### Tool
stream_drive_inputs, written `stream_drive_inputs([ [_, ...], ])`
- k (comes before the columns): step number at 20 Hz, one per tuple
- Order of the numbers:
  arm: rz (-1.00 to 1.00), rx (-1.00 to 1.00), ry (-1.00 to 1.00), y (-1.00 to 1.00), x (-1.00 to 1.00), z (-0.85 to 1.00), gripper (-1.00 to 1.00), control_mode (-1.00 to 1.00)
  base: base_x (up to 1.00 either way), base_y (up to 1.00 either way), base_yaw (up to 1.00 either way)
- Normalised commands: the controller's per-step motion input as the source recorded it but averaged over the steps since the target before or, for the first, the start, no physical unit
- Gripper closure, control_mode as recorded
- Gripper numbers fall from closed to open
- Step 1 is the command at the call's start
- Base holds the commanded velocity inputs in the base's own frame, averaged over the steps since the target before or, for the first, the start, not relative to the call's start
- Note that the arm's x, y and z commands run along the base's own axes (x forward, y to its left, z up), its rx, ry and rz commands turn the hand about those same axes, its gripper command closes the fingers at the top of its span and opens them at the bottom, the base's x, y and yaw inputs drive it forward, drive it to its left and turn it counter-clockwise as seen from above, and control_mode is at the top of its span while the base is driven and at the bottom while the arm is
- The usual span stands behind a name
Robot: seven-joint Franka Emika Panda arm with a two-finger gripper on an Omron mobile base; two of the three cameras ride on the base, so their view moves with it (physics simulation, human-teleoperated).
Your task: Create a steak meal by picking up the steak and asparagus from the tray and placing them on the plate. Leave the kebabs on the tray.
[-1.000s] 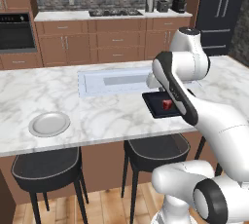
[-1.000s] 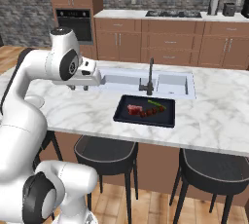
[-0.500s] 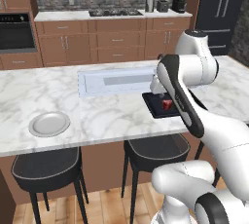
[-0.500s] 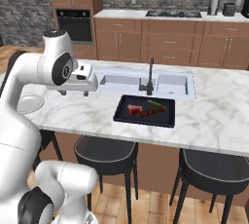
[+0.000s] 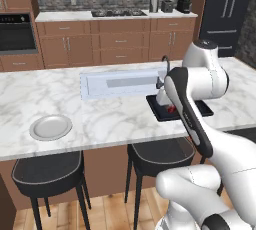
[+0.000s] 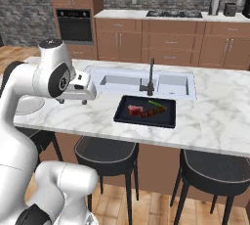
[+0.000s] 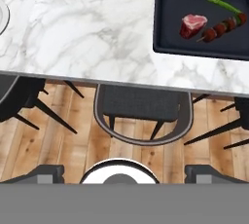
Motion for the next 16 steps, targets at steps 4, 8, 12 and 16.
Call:
stream_drive_inputs([
  [4,0.0,0.0,0.0,0.0,0.01,0.0,-1.0,1.0,0.0,0.0,0.0],
  [8,0.0,0.0,0.0,0.0,0.0,0.0,-1.0,1.0,-0.07,0.0,0.0],
  [12,0.0,0.0,0.0,0.0,0.0,0.0,-1.0,1.0,-0.35,0.06,0.01],
  [16,0.0,0.0,0.0,0.0,0.0,0.0,-1.0,1.0,-0.28,0.45,0.02],
])
